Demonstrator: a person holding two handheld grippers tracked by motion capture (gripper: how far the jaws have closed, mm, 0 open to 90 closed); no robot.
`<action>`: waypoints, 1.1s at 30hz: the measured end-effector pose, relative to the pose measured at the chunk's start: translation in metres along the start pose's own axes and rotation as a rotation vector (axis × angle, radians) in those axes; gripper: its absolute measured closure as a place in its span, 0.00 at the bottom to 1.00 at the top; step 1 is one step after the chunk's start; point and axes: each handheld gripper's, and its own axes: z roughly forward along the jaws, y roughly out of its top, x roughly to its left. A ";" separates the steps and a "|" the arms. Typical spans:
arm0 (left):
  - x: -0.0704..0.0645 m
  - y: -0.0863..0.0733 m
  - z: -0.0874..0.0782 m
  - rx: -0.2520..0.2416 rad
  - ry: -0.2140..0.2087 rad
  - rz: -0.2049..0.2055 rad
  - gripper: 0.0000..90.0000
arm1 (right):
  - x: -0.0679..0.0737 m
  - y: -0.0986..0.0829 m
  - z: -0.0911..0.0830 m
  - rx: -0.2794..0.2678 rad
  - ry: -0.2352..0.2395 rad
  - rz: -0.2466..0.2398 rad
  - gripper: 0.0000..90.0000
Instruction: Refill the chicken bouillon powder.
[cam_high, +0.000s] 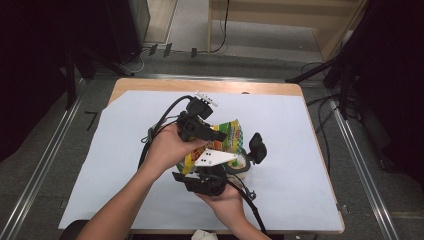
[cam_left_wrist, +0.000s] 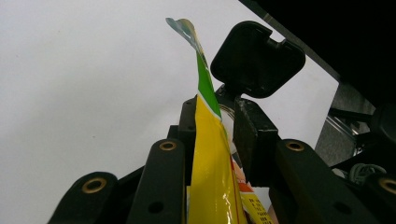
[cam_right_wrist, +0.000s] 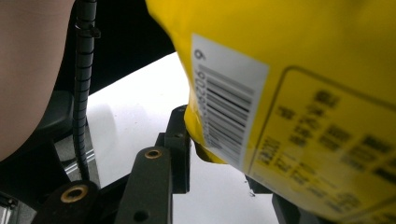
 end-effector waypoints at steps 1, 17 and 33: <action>0.000 0.000 0.000 0.002 -0.001 -0.004 0.82 | 0.000 0.000 0.000 0.000 0.001 0.002 0.76; 0.005 0.000 0.001 0.015 -0.012 -0.031 0.82 | 0.005 0.001 -0.001 0.000 0.001 -0.005 0.75; 0.006 0.000 0.002 0.012 -0.014 -0.031 0.82 | 0.005 0.001 -0.001 0.006 -0.003 -0.007 0.75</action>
